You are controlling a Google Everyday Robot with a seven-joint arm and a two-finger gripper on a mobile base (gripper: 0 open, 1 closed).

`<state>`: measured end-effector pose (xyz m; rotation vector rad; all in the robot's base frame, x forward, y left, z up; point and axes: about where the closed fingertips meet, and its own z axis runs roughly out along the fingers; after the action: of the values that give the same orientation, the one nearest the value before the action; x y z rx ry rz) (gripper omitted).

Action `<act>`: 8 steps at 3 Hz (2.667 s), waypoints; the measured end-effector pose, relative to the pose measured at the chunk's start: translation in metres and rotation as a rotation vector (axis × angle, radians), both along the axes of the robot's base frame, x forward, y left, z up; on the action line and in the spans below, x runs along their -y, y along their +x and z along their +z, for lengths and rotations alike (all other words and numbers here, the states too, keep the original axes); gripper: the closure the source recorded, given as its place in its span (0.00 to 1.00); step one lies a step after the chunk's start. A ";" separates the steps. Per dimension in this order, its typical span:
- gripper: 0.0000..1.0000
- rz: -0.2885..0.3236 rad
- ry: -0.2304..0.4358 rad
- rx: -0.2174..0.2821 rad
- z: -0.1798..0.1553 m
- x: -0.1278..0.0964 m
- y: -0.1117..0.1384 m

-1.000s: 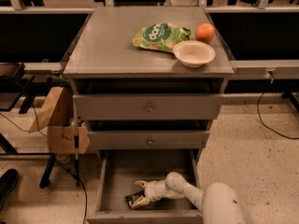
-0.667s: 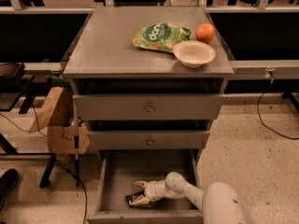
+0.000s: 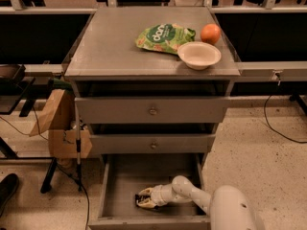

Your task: Pick rxbar chocolate from bottom drawer and place on counter

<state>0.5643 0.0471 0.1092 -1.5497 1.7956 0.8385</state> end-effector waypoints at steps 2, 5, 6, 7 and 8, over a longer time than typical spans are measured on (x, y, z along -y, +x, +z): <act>0.47 -0.003 -0.015 -0.007 0.000 0.004 -0.004; 1.00 -0.079 -0.047 0.081 0.036 0.031 0.000; 1.00 -0.132 -0.044 0.105 0.086 0.044 0.008; 1.00 -0.159 -0.029 0.114 0.134 0.051 0.015; 1.00 -0.155 -0.021 0.106 0.195 0.060 0.029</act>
Offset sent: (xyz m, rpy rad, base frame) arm -0.0120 -0.0411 -0.0434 -0.1380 0.0169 -0.0711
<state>0.5928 -0.0129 0.3043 -1.4197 1.8256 0.6546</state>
